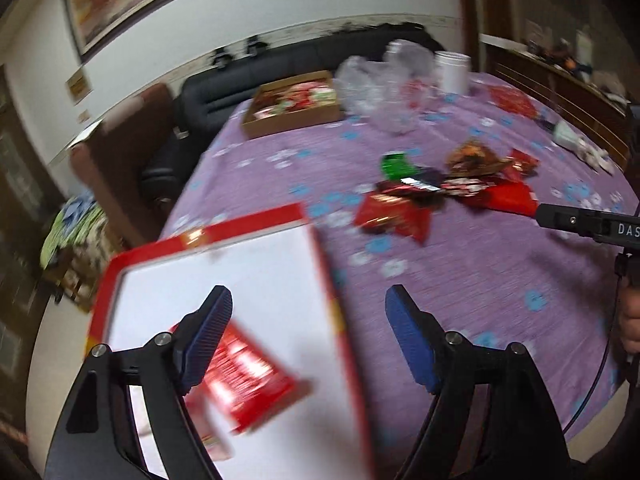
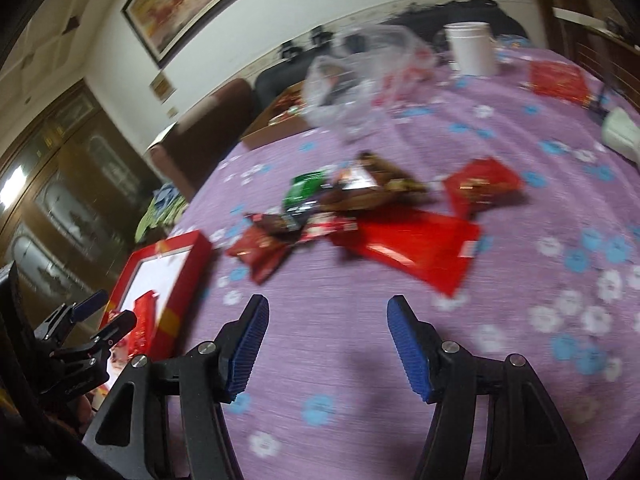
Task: Organize snacks
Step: 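Return both tools to the pile and grasp red packets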
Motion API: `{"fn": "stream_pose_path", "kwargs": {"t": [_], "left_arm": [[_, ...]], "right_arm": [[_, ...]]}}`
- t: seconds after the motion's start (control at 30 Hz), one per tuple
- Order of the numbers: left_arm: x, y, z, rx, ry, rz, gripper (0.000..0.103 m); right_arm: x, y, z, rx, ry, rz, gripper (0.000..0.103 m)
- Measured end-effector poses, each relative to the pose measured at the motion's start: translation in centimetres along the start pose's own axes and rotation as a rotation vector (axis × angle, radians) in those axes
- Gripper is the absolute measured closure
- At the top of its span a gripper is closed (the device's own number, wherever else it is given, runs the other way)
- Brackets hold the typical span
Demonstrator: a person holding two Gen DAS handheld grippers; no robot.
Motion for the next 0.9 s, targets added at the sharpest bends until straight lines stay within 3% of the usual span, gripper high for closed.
{"fn": "stream_pose_path", "kwargs": {"t": [0.27, 0.43, 0.6, 0.7, 0.83, 0.87, 0.9], "left_arm": [[3.5, -2.3, -4.6, 0.063, 0.102, 0.092, 0.024], [5.8, -2.7, -5.0, 0.019, 0.158, 0.183, 0.024], [6.0, -3.2, -4.1, -0.018, 0.163, 0.192, 0.024], [6.3, -3.3, -3.3, -0.042, 0.154, 0.206, 0.024], [7.2, -3.8, -2.8, -0.088, 0.158, 0.233, 0.024], [7.4, -4.0, -2.8, -0.096, 0.159, 0.239, 0.024], [7.7, -4.2, -2.9, -0.100, 0.154, 0.246, 0.024]], "right_arm": [[0.6, -1.6, -3.4, -0.091, 0.086, 0.073, 0.039], [3.2, -2.4, -3.2, -0.273, 0.144, 0.152, 0.035], [6.1, -3.1, -2.0, -0.446, 0.211, 0.182, 0.025], [7.5, -3.7, -1.3, -0.504, 0.206, 0.178, 0.014], [9.1, -4.1, -0.7, -0.489, 0.171, 0.180, 0.021], [8.9, -4.0, -0.6, -0.497, 0.165, 0.162, 0.037], [8.6, -3.8, -0.4, -0.512, 0.152, 0.156, 0.043]]}}
Point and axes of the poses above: each gripper's, at about its wrist camera, not at the fingertips, and x roughly the way its jaws point, z to its left, y to its underside, the point moved 3 cm from there along x, roughly the way its jaws point, and after that the axes turned 5 degrees about x, right-handed, at the moved point
